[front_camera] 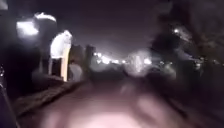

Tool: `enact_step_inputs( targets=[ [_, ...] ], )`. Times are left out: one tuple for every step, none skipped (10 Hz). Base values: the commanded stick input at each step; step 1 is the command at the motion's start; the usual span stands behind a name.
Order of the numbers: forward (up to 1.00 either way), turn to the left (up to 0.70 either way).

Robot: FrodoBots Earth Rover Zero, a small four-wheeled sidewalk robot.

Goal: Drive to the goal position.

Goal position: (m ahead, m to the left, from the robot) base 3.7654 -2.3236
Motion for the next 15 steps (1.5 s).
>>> enact_step_inputs(
  targets=[
    [0.5, 0.0],
    [0.5, 0.0],
    [0.5, -0.08],
    [0.5, -0.22],
    [0.5, -0.49],
    [0.5, -0.13],
    [0.5, -0.23],
    [0.5, -0.41],
    [0.5, -0.43],
    [0.5, 0.02],
    [0.5, 0.16],
    [0.5, 0.13],
    [0.5, 0.04],
    [0.5, 0.0],
    [0.5, 0.0]
  ],
)
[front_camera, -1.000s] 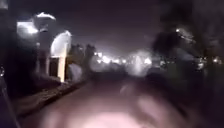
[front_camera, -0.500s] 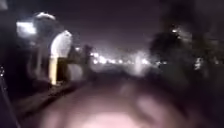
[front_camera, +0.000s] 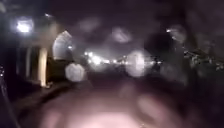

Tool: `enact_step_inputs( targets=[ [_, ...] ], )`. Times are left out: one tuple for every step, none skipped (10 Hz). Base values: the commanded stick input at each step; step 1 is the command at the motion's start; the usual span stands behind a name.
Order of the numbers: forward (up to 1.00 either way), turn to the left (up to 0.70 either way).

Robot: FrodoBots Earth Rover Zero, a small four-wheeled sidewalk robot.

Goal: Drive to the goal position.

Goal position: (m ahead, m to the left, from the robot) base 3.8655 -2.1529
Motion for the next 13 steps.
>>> enact_step_inputs(
  targets=[
    [0.5, 0.0],
    [0.5, 0.0],
    [0.5, 0.0],
    [0.5, 0.0],
    [0.5, 0.0],
    [0.5, 0.0],
    [0.5, 0.06],
    [0.5, -0.17],
    [0.5, -0.45],
    [0.5, 0.0],
    [0.5, 0.0],
    [0.5, 0.0],
    [0.5, 0.0]
  ],
)
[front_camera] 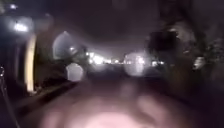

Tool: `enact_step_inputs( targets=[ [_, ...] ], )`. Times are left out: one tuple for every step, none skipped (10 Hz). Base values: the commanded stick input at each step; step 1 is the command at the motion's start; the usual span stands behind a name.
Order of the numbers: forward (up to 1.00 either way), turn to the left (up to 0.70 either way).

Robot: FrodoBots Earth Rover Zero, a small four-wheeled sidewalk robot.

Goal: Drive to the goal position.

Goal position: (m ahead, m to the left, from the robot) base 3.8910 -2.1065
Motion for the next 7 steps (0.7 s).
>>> enact_step_inputs(
  targets=[
    [0.5, 0.0],
    [0.5, 0.0],
    [0.5, 0.09],
    [0.5, 0.05],
    [0.5, 0.0],
    [0.5, 0.0],
    [0.5, 0.0]
  ],
)
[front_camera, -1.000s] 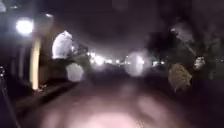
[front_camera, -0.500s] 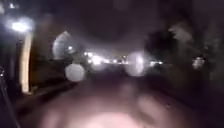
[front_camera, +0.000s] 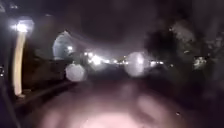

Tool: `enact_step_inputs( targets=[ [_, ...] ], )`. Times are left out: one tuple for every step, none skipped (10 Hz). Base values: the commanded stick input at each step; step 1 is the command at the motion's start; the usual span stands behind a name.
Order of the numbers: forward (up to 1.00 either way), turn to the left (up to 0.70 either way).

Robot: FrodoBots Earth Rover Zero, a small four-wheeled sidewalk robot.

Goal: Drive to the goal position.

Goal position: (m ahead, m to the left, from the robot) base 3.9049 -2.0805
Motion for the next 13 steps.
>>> enact_step_inputs(
  targets=[
    [0.5, 0.0],
    [0.5, -0.28],
    [0.5, -0.5],
    [0.5, -0.49],
    [0.5, -0.1],
    [0.5, 0.0],
    [0.5, 0.0],
    [0.5, 0.0],
    [0.5, 0.0],
    [0.5, 0.0],
    [0.5, 0.0],
    [0.5, 0.0],
    [0.5, 0.0]
  ],
)
